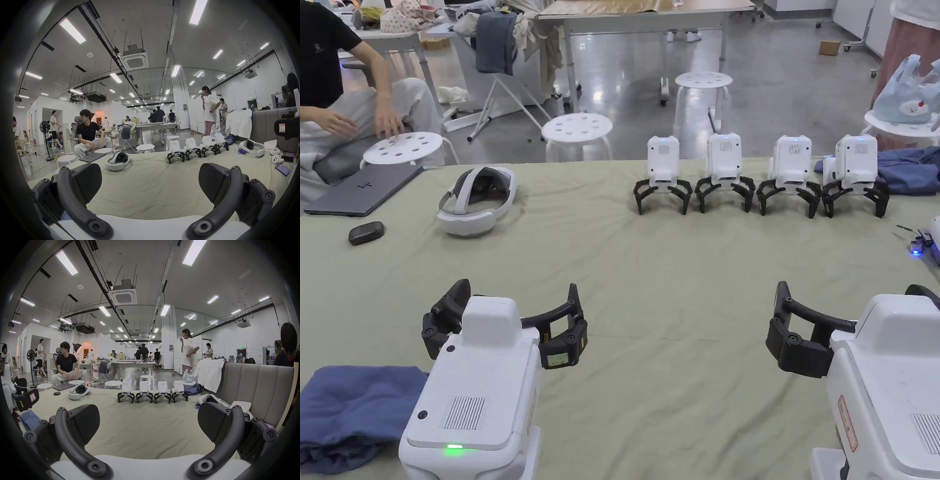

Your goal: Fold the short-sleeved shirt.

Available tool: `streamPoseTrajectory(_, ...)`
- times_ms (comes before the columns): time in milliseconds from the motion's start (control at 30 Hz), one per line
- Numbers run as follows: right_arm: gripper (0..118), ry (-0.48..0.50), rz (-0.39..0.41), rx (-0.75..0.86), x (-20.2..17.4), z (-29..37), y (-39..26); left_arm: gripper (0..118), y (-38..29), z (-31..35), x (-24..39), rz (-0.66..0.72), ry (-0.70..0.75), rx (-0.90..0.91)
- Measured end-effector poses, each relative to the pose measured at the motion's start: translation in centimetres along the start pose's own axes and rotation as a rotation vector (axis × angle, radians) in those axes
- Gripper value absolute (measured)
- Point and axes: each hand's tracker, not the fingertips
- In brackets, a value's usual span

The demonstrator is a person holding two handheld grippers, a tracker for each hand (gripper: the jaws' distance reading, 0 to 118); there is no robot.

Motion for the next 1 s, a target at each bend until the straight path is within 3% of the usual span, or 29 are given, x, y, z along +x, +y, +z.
streamPoseTrajectory(433,118,0.016,-0.008,-0.031,-0.2,-0.2,0.4,118,-0.1,0.0,0.1,-0.017,-0.017,-0.016)
streamPoseTrajectory(733,118,-0.207,-0.179,-0.389,-0.5,-2.3,2.1,118,0.3,0.1,-0.2,0.008,-0.025,-0.024)
streamPoseTrajectory(833,118,-0.185,-0.256,-0.426,0.1,-2.7,2.2,118,0.5,0.2,-0.4,0.014,-0.028,-0.024)
streamPoseTrajectory(1000,118,-0.161,-0.306,-0.425,0.6,-2.5,2.3,118,0.7,0.1,-0.3,0.008,-0.026,-0.02)
